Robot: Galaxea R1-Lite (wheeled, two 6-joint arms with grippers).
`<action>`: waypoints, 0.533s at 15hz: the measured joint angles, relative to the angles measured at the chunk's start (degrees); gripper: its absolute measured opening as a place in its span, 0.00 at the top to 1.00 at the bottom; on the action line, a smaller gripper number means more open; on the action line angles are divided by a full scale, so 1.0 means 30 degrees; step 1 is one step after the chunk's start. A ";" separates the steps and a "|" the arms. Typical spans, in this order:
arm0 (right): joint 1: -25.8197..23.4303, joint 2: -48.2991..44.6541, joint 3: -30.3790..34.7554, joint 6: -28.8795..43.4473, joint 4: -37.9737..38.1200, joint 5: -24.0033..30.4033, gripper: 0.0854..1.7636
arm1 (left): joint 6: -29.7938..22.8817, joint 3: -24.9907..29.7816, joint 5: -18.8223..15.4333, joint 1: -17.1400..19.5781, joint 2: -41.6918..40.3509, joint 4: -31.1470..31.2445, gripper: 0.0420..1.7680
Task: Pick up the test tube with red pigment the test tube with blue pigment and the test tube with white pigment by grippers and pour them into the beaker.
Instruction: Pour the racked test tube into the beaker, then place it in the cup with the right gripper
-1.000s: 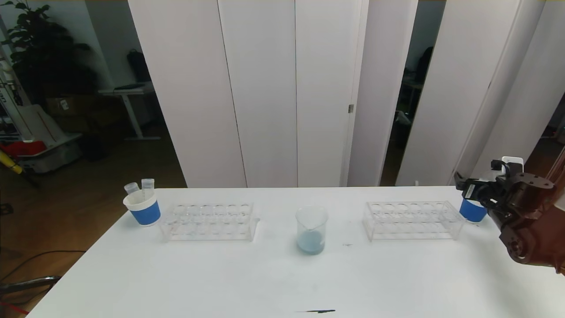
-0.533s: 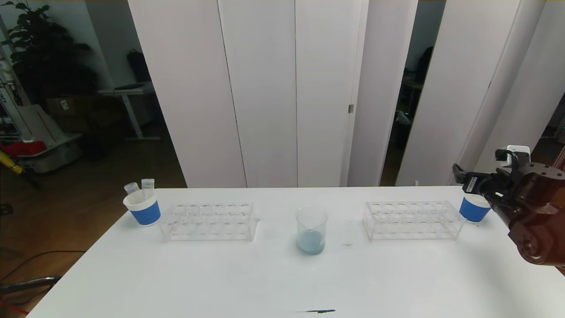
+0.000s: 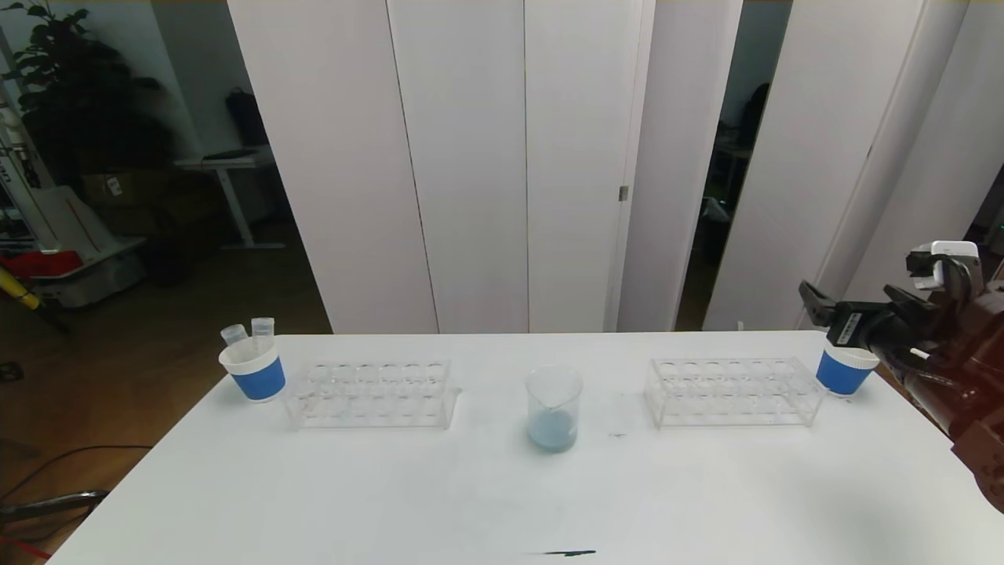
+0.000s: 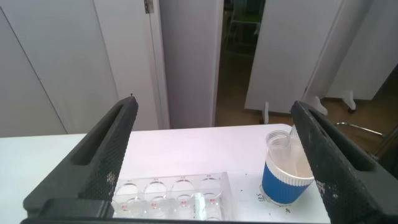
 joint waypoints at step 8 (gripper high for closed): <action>0.0768 -0.6847 0.6116 -0.0394 0.0045 -0.0150 0.01 | 0.0000 0.0000 0.0000 0.0000 0.0000 0.0000 0.01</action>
